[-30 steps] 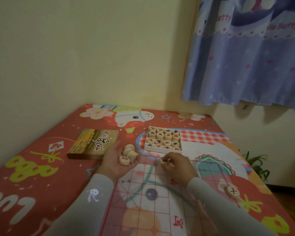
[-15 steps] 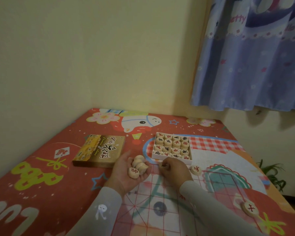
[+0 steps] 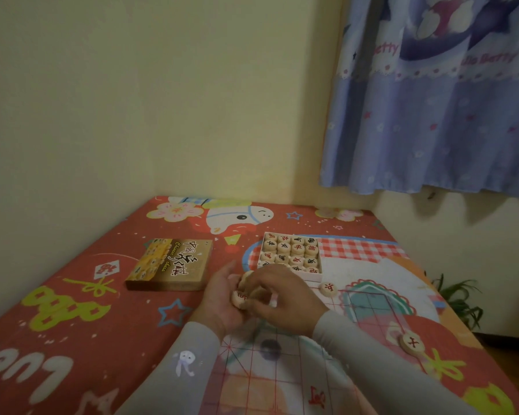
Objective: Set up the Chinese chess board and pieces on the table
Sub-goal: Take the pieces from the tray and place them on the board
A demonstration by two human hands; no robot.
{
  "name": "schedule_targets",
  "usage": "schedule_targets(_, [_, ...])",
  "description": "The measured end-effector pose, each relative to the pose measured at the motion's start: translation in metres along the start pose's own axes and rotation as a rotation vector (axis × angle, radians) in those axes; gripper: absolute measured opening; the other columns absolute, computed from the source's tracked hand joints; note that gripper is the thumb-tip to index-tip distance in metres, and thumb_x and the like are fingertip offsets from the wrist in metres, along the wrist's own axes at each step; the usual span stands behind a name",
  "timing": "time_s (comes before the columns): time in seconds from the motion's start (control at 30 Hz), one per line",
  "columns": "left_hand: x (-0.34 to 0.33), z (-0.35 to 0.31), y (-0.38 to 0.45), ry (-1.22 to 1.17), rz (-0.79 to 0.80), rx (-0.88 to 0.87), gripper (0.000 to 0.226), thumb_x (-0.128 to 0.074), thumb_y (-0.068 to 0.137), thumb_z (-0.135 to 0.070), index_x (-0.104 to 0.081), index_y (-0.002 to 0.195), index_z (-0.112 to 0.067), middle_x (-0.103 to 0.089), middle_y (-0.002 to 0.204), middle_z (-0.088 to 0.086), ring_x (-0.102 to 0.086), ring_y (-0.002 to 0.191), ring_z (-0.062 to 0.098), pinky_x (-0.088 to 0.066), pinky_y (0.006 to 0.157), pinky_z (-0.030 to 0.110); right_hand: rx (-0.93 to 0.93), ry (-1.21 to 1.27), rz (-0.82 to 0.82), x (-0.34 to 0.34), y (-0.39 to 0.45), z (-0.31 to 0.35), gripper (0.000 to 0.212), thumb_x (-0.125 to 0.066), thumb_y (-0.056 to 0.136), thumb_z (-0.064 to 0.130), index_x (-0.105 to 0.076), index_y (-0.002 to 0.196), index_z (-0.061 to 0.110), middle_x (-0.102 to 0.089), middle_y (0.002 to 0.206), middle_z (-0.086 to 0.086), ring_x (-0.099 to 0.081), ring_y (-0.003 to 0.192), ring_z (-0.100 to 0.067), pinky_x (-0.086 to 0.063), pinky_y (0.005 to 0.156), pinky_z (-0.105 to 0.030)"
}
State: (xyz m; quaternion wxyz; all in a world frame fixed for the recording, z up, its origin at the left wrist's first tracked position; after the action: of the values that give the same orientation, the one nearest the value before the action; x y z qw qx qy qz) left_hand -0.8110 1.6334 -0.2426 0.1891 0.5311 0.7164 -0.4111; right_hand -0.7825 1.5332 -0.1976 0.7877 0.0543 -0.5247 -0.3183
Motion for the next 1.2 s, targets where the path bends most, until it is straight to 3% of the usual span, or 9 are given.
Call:
schedule_targets(0.07, [-0.001, 0.003, -0.002, 0.015, -0.002, 0.006, 0.060, -0.048, 0.091, -0.046, -0.071, 0.101, 0.009, -0.069, 0.100, 0.022, -0.068, 0.098, 0.032, -0.049, 0.095, 0.043, 0.069, -0.051, 0.071, -0.004, -0.001, 0.009, 0.014, -0.064, 0.083, 0.035, -0.061, 0.093, 0.025, -0.060, 0.093, 0.009, -0.052, 0.092, -0.010, -0.045, 0.084, -0.026])
schedule_targets(0.17, [-0.002, 0.006, -0.005, 0.044, -0.027, 0.004, 0.059, -0.048, 0.092, -0.046, -0.069, 0.102, 0.009, -0.070, 0.100, 0.024, -0.072, 0.086, 0.033, -0.051, 0.087, 0.042, 0.032, -0.037, 0.136, -0.008, -0.004, 0.012, 0.015, -0.064, 0.083, 0.027, -0.055, 0.094, 0.022, -0.054, 0.094, 0.004, -0.049, 0.089, -0.015, -0.048, 0.077, -0.033])
schedule_targets(0.27, [-0.004, 0.011, -0.008, 0.034, -0.015, 0.010, 0.061, -0.047, 0.092, -0.046, -0.064, 0.112, 0.008, -0.068, 0.107, 0.025, -0.070, 0.089, 0.034, -0.051, 0.086, 0.042, -0.014, -0.011, 0.130, -0.006, -0.011, 0.013, 0.016, -0.065, 0.083, 0.025, -0.056, 0.096, 0.022, -0.054, 0.097, 0.002, -0.051, 0.087, -0.016, -0.050, 0.078, -0.037])
schedule_targets(0.47, [-0.008, 0.021, -0.007, 0.015, -0.070, 0.006, 0.050, -0.042, 0.094, -0.042, -0.062, 0.115, -0.001, -0.060, 0.111, 0.016, -0.058, 0.091, 0.028, -0.047, 0.080, 0.038, -0.205, 0.157, -0.110, 0.017, -0.044, -0.002, 0.017, -0.066, 0.086, 0.029, -0.060, 0.101, 0.024, -0.062, 0.101, 0.008, -0.058, 0.093, -0.009, -0.050, 0.086, -0.027])
schedule_targets(0.57, [-0.013, 0.036, 0.000, -0.007, -0.059, 0.055, 0.035, -0.047, 0.092, -0.029, -0.055, 0.120, -0.010, -0.052, 0.099, 0.012, -0.051, 0.075, 0.023, -0.043, 0.067, 0.031, -0.280, 0.149, -0.198, 0.032, -0.076, -0.025, 0.015, -0.068, 0.085, 0.033, -0.061, 0.098, 0.030, -0.063, 0.100, 0.012, -0.060, 0.093, -0.005, -0.052, 0.086, -0.027])
schedule_targets(0.7, [-0.021, 0.056, 0.007, 0.087, -0.046, 0.088, 0.019, -0.047, 0.094, -0.022, -0.055, 0.098, -0.005, -0.057, 0.081, 0.017, -0.053, 0.064, 0.025, -0.053, 0.052, 0.032, -0.446, 0.066, -0.323, 0.059, -0.133, -0.056, 0.011, -0.067, 0.085, 0.034, -0.064, 0.095, 0.030, -0.065, 0.096, 0.016, -0.060, 0.090, -0.002, -0.053, 0.084, -0.026])
schedule_targets(0.83, [-0.035, 0.076, 0.005, 0.127, -0.020, 0.151, 0.023, -0.045, 0.094, -0.020, -0.051, 0.076, -0.006, -0.053, 0.060, 0.012, -0.049, 0.049, 0.023, -0.048, 0.040, 0.028, -0.606, -0.047, -0.425, 0.083, -0.189, -0.083, 0.014, -0.070, 0.082, 0.020, -0.063, 0.088, 0.031, -0.065, 0.088, 0.013, -0.060, 0.085, -0.003, -0.053, 0.077, -0.029])
schedule_targets(1.03, [-0.049, 0.098, 0.005, 0.234, 0.029, 0.163, 0.024, -0.045, 0.091, -0.020, -0.056, 0.078, -0.003, -0.052, 0.072, 0.012, -0.048, 0.064, 0.023, -0.050, 0.053, 0.030, -0.843, -0.181, -0.526, 0.110, -0.252, -0.093, 0.013, -0.073, 0.080, 0.034, -0.065, 0.086, 0.026, -0.058, 0.081, 0.015, -0.053, 0.074, -0.001, -0.037, 0.060, -0.017])
schedule_targets(1.2, [-0.054, 0.107, 0.009, 0.254, 0.058, 0.204, 0.029, -0.044, 0.092, -0.025, -0.056, 0.085, 0.001, -0.036, 0.061, 0.001, -0.041, 0.063, 0.019, -0.050, 0.057, 0.029, -0.950, -0.152, -0.454, 0.103, -0.266, -0.098, 0.017, -0.068, 0.084, 0.042, -0.063, 0.091, 0.028, -0.061, 0.088, 0.016, -0.052, 0.076, 0.007, -0.039, 0.058, -0.012])
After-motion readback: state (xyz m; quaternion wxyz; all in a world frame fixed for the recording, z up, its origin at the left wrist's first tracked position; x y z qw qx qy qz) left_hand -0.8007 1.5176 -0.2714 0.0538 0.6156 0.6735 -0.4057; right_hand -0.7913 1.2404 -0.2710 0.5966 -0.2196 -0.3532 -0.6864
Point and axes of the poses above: each hand's wrist, its own y-axis towards the middle knuckle, its own x-axis out of the back of the hand, z = x × y, the point moved 5 cm from there along y, towards the middle knuckle
